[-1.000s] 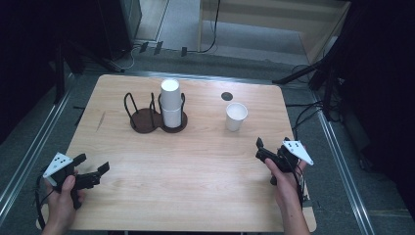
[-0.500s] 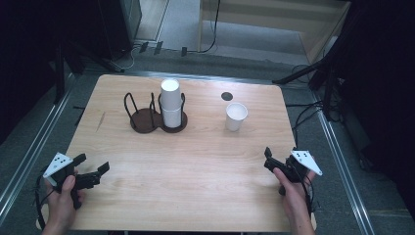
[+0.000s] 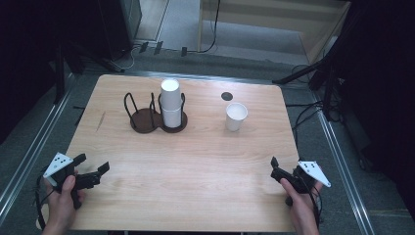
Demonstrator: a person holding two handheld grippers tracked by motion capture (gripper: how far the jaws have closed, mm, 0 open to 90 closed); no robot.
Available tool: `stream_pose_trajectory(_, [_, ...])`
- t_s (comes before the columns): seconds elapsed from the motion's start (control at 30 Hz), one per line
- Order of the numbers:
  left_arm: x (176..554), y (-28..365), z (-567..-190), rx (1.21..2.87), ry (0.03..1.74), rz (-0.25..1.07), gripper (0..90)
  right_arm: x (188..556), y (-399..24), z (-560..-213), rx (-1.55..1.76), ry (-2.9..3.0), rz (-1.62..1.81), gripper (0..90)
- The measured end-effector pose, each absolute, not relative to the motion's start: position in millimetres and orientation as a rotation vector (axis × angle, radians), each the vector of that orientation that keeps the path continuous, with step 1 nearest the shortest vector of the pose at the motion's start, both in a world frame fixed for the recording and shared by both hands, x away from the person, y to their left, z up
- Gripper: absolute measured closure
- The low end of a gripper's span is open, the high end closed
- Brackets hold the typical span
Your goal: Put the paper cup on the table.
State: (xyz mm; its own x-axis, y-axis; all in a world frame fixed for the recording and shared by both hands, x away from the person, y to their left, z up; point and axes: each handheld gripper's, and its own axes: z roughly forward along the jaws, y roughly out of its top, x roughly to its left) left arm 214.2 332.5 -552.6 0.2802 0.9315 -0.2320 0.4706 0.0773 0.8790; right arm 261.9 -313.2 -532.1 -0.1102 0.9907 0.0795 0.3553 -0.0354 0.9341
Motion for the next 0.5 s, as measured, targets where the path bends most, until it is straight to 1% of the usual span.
stream_pose_trajectory(0.4, [214.4, 332.5, -552.7, 1.548, 1.339, 0.566, 0.0, 239.4, -314.2, -535.8, 1.413, 1.575, 1.113, 0.9])
stream_pose_trajectory(0.5, [214.6, 332.4, -552.8, 1.547, 1.341, 0.564, 0.0, 228.1, -315.5, -537.7, 1.425, 1.568, 1.113, 0.9])
